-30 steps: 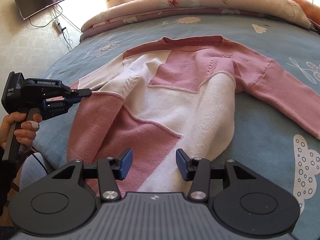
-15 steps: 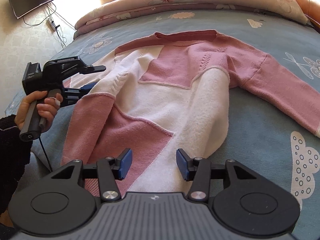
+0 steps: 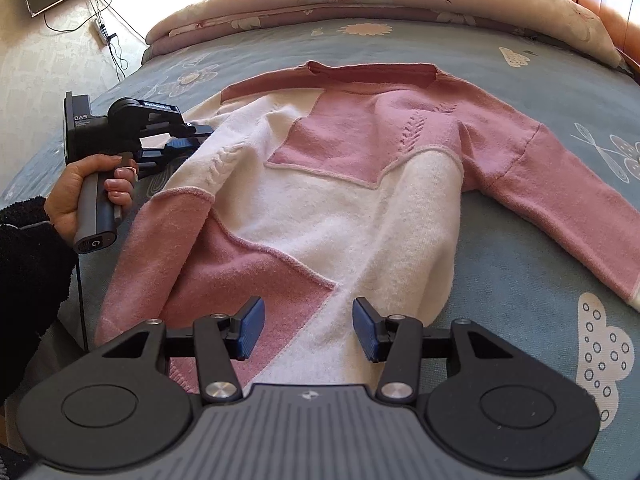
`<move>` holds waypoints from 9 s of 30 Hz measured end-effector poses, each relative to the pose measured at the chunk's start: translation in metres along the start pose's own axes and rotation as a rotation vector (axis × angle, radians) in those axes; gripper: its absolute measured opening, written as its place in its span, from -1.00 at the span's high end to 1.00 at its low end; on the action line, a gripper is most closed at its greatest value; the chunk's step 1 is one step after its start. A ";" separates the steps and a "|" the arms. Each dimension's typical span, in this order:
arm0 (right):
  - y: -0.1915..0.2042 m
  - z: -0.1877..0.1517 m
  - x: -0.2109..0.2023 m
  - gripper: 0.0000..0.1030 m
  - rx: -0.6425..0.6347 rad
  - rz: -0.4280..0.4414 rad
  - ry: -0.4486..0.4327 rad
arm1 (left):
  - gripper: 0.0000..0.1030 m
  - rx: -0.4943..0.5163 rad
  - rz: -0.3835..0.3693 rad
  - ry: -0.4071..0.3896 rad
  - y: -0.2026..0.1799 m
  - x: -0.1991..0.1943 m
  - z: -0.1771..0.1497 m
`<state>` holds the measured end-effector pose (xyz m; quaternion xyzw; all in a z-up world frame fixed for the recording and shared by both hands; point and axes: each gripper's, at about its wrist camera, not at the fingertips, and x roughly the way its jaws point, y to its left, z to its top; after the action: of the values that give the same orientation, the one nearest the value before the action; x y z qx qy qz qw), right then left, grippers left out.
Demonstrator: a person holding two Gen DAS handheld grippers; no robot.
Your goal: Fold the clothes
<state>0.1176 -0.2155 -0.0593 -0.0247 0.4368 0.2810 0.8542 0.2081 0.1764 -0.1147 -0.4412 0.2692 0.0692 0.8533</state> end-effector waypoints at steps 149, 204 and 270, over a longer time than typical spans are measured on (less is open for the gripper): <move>-0.105 -0.037 0.025 -0.16 0.558 0.322 -0.126 | 0.11 0.785 -0.010 0.505 -0.115 -0.086 -0.180; -0.137 -0.054 -0.036 0.31 0.454 -0.009 -0.021 | -0.07 0.900 0.051 0.427 -0.101 -0.157 -0.142; -0.006 -0.060 0.010 -0.20 0.082 0.493 0.132 | -0.19 1.743 -0.139 0.425 -0.107 -0.157 -0.264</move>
<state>0.0814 -0.2331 -0.1056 0.0990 0.4956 0.4605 0.7297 0.0083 -0.0777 -0.0787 0.3440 0.3508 -0.2943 0.8197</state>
